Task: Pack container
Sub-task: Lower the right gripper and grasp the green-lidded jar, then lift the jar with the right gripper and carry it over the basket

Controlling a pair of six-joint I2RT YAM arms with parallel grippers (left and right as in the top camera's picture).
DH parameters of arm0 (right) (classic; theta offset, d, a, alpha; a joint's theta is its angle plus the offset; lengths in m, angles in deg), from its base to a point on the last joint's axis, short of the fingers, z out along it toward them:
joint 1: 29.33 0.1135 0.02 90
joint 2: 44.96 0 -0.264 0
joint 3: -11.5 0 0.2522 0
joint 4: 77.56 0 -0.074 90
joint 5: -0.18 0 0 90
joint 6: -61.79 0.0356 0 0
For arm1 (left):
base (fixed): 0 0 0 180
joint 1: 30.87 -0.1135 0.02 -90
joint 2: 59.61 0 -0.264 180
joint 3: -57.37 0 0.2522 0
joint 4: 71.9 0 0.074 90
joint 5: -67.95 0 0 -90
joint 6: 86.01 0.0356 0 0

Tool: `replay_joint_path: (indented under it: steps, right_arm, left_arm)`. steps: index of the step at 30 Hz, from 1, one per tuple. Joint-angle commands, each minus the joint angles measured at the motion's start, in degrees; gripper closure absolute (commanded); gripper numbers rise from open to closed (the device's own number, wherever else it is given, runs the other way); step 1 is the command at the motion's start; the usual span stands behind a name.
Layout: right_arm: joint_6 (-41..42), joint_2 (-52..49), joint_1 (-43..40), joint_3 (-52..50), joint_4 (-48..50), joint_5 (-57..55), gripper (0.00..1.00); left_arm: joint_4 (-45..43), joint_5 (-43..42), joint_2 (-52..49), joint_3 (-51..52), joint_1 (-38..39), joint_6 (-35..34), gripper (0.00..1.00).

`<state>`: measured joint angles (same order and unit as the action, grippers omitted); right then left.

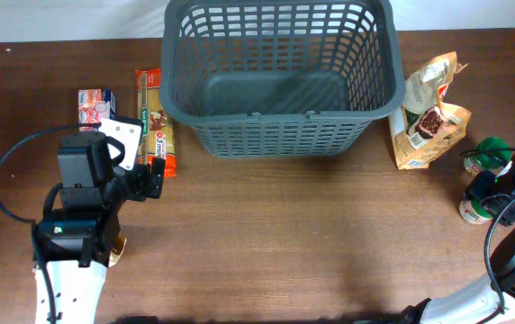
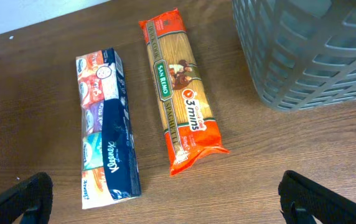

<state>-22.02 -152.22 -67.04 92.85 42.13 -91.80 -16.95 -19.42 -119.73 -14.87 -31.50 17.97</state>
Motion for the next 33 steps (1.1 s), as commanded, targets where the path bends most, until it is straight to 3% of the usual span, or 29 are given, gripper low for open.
replay_joint_path:
  steps: [1,7,16,18,21,25,33]
  right_arm:
    - [0.24,-0.76,0.15,0.37,-1.55,0.04,0.96]
    - [0.22,1.18,0.15,9.01,-10.64,0.02,0.96]
    - [0.22,10.47,0.17,36.65,-30.93,0.13,0.96]
    - [0.22,12.96,0.26,42.03,-33.44,6.03,0.96]
    - [0.22,15.78,1.11,43.52,-32.04,19.89,0.96]
    - [0.24,18.23,7.17,43.93,-25.73,28.92,0.96]
    - [2.6,18.05,32.98,45.62,-6.34,27.71,0.96]
  left_arm:
    - [0.07,0.63,-0.15,-0.66,-0.28,0.7,0.01]
    - [0.07,0.63,-0.15,-0.66,-0.28,0.7,0.01]
    - [0.07,0.63,-0.15,-0.66,-0.28,0.7,0.01]
    - [0.07,0.63,-0.15,-0.66,-0.28,0.7,0.01]
    - [0.07,0.63,-0.15,-0.66,-0.28,0.7,0.01]
    - [0.07,0.63,-0.15,-0.66,-0.28,0.7,0.01]
    - [0.07,0.63,-0.15,-0.66,-0.28,0.7,0.01]
